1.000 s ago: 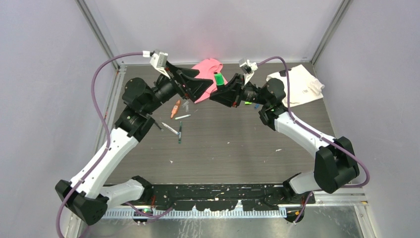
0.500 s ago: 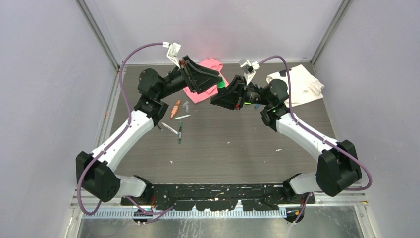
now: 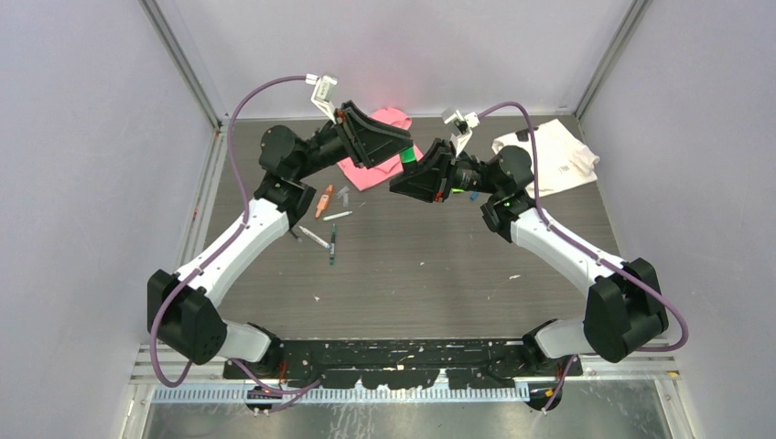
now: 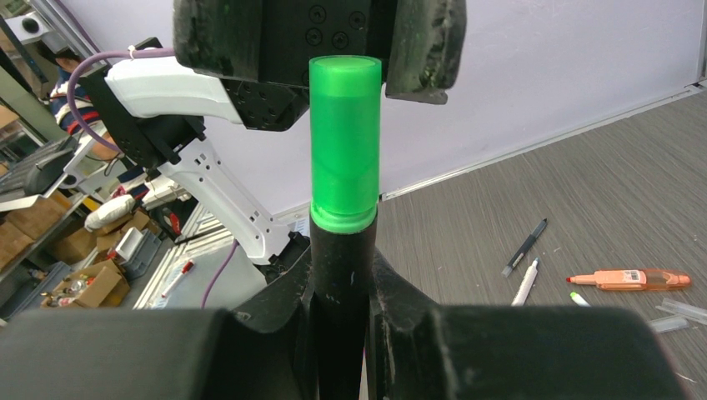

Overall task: Insert the pens into the pen caps
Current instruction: Press the pen cap onto the pen.

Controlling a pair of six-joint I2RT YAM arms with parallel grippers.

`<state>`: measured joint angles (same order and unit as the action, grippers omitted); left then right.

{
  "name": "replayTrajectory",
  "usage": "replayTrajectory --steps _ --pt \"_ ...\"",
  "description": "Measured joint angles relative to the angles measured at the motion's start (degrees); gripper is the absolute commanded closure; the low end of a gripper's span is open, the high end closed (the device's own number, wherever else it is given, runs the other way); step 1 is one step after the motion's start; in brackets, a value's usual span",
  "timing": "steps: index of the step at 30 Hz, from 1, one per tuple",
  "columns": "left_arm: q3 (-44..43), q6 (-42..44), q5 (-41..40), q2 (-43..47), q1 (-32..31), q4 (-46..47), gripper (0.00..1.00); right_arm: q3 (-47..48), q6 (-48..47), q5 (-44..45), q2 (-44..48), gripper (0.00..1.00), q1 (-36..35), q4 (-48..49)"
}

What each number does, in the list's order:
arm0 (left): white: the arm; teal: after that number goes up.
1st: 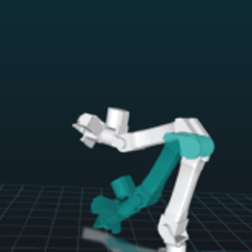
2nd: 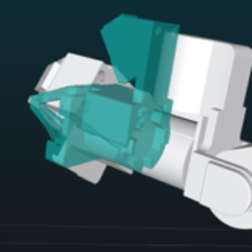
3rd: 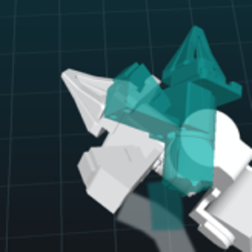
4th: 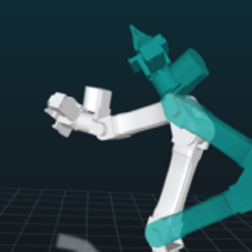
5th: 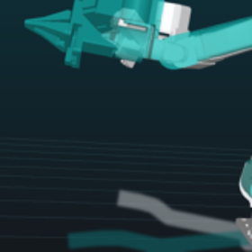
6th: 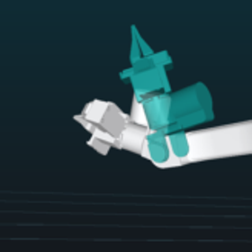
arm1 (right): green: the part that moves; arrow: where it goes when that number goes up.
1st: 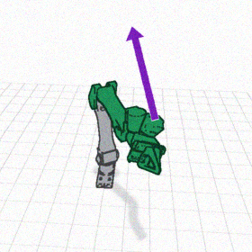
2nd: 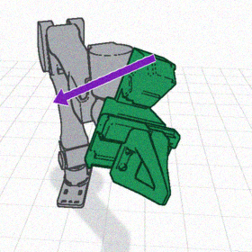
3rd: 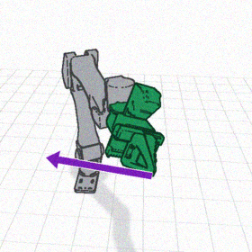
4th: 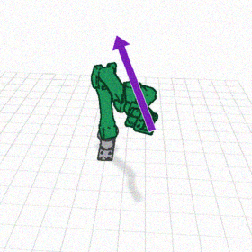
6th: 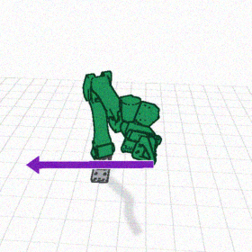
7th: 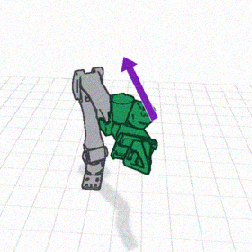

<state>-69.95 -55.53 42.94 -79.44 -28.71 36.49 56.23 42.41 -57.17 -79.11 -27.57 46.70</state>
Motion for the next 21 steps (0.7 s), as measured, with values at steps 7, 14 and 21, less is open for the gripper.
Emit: replayTrajectory --steps 7,14,21 --pt "-0.3 0.2 0.5 -0.7 0.0 -0.2 0.57 0.0 0.2 0.0 0.0 0.99 0.0 0.0" --pt "-1.2 0.2 1.2 -2.0 -0.1 -0.1 0.61 0.0 0.2 0.0 0.0 0.99 -0.1 0.0" --pt "-1.2 0.2 1.3 -2.6 -0.4 -0.2 0.79 0.0 0.2 0.0 0.0 0.99 -0.1 -0.1"
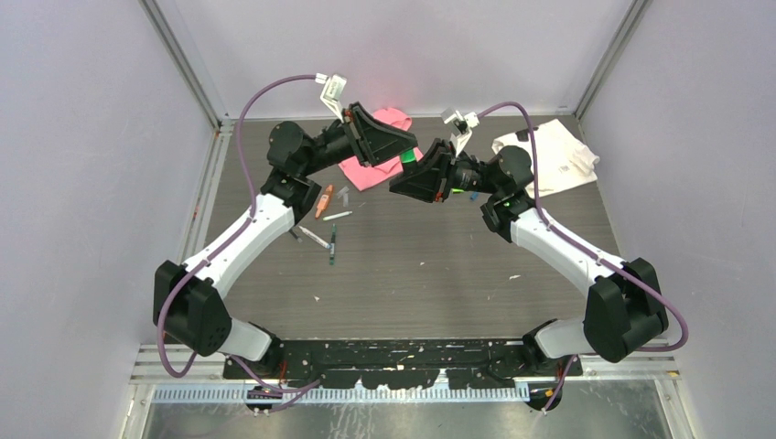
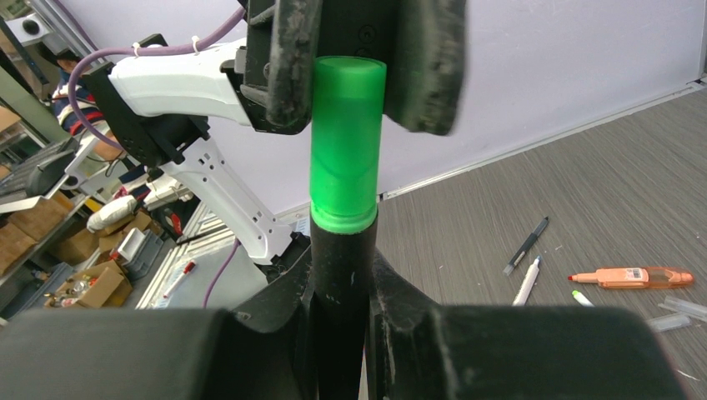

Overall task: Insert the pens into the pen caps
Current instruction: Press the pen cap onto the pen.

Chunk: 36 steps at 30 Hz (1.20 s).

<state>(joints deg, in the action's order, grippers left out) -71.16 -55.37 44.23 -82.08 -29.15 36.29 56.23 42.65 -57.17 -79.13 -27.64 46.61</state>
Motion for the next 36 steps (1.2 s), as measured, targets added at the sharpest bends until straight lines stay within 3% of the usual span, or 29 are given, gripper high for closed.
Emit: replayTrajectory --steps 2,3,14,23,31,36 --pt "0.0 0.0 0.1 0.0 -0.1 0.0 0.96 0.0 0.0 0.0 0.0 0.99 0.0 -0.3" --pt "0.0 0.2 0.1 0.0 -0.1 -0.1 0.99 0.0 0.0 0.0 -0.1 0.99 0.0 -0.3" --pt "1.3 0.9 -0.2 0.5 0.3 0.9 0.99 3.7 2.0 -4.8 -2.3 0.99 2.0 -1.9" --pt "5.3 7.9 -4.5 3.9 -1.0 3.3 0.99 7.1 5.5 -9.6 -4.6 0.99 1.7 -2.1" --pt "9.6 7.3 -13.5 5.7 -3.0 9.8 1.00 12.5 1.6 -12.4 -6.2 0.99 2.4 -7.8" --pt "11.5 1.8 -15.2 5.0 -3.1 14.8 0.99 15.2 -0.2 -15.2 -7.6 0.99 2.8 -9.9"
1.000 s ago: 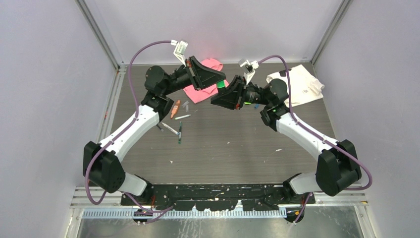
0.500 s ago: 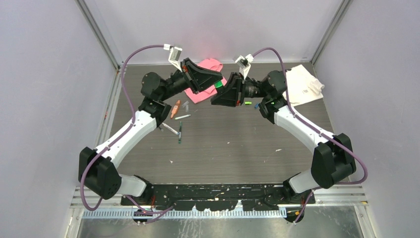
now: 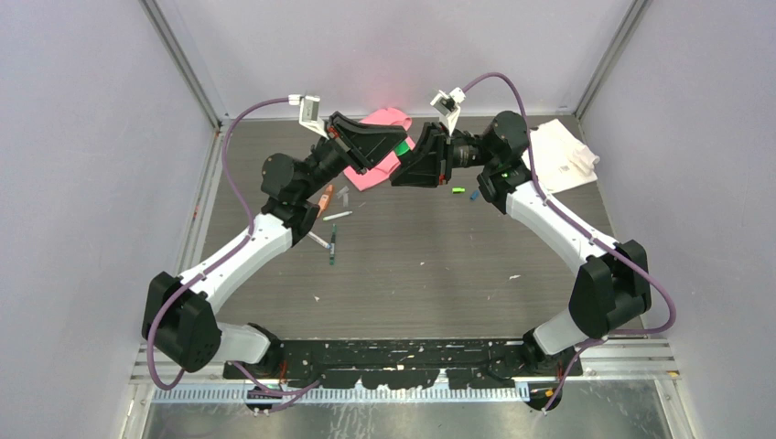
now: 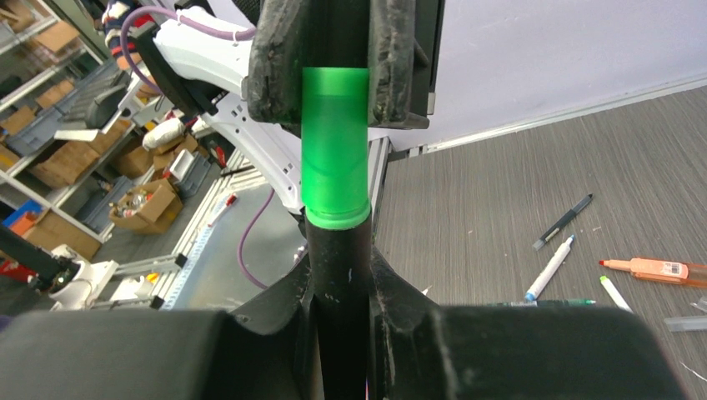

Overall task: Insert the pens into the pen caps
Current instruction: Press the pen cap onto the pen.

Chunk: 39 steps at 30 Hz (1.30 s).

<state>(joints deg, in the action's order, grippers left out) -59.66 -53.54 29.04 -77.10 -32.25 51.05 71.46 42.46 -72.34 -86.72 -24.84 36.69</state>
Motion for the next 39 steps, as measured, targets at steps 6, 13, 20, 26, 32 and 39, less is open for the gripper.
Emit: replayTrajectory --steps 6,13,20,26,32,39 --pt "-0.5 3.4 -1.0 1.4 0.1 -6.1 1.00 1.9 -1.4 -2.4 -1.7 0.99 0.5 -2.7" --pt "-0.1 15.8 -1.7 5.2 0.0 -15.3 1.00 3.1 -1.7 -3.3 -3.4 0.99 -0.8 -2.5" --pt "4.2 7.5 -3.4 2.1 -0.3 -0.2 1.00 4.4 -2.4 -3.7 -3.5 0.99 -0.8 -3.0" --pt "4.9 5.1 -5.5 0.4 -0.4 1.8 0.99 5.6 -2.2 -4.9 -4.8 0.99 -0.1 -4.1" --pt "1.4 13.6 -5.7 2.6 -0.7 -10.9 0.99 6.2 -2.0 -5.0 -5.6 0.99 0.1 -4.7" --pt "3.2 14.2 -4.3 2.1 -0.9 -5.5 0.99 6.8 -0.7 -7.2 -6.3 0.99 0.2 -2.2"
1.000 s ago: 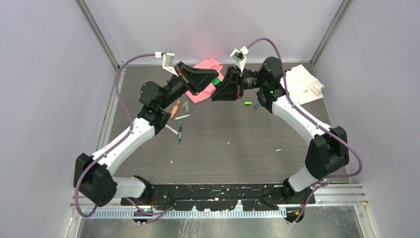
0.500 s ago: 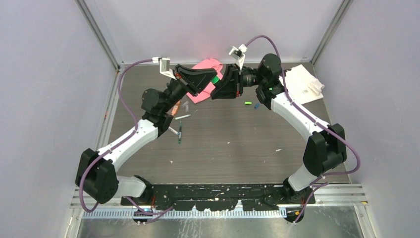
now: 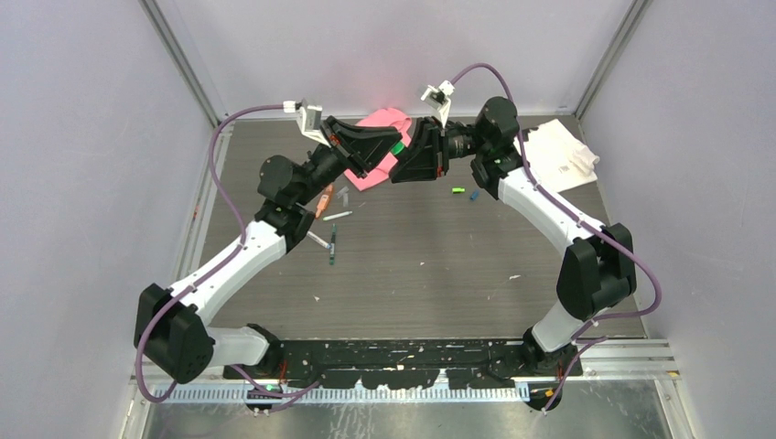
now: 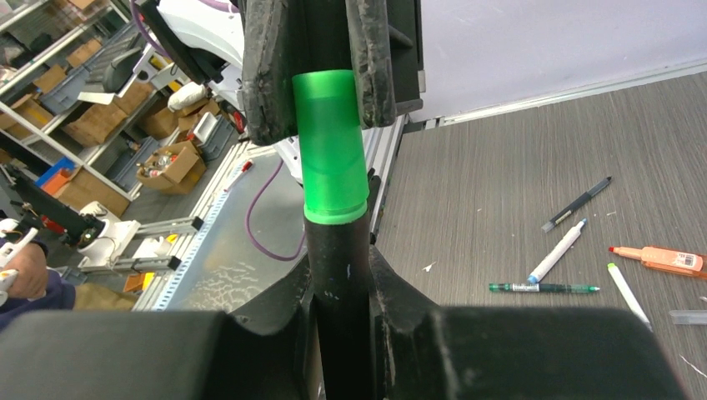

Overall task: Insert the pens into the pen caps
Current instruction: Press the pen cap onto the pen.

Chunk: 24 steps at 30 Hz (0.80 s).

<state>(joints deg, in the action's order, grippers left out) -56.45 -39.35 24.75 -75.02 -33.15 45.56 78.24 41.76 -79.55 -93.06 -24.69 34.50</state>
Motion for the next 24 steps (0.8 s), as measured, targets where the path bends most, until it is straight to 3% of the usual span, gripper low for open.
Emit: replayTrajectory --steps 6,15,24 --pt "1.3 -4.8 -0.3 -3.6 0.0 9.2 0.99 0.1 0.9 -0.5 0.0 0.99 0.5 0.1" --pt "0.3 1.3 -4.9 -1.0 -1.6 2.1 0.99 2.4 1.0 -1.0 -1.3 0.99 0.7 -0.2" --pt "3.8 -5.3 -2.9 -5.7 -1.6 18.5 0.99 3.5 3.1 -4.2 -1.6 0.99 1.2 1.9"
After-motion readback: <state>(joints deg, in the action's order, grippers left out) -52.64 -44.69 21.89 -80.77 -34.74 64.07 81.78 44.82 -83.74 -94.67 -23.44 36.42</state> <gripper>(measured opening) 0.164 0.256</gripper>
